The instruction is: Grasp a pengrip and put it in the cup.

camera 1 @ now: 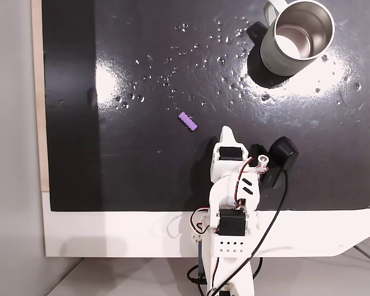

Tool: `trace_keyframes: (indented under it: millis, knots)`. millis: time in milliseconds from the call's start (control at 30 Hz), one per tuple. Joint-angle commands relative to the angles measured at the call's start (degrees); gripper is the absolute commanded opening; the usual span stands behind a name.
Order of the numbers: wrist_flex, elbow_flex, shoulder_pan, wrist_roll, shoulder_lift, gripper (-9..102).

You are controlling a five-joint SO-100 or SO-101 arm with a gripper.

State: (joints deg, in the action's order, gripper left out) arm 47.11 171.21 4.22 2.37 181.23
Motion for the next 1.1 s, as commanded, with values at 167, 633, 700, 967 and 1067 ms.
trace_keyframes:
  millis: [167, 633, 700, 967, 1067]
  knots:
    - [-1.2, -1.1, 0.2, -2.5, 0.8, 0]
    - [8.6, -38.9, -8.7, -20.2, -25.0, 0]
    - [11.2, -46.4, -10.0, -22.9, -32.6, 0]
    - [25.3, -71.0, -13.5, -40.0, -59.3, 1]
    - [30.1, -77.3, -14.3, -46.7, -66.2, 7]
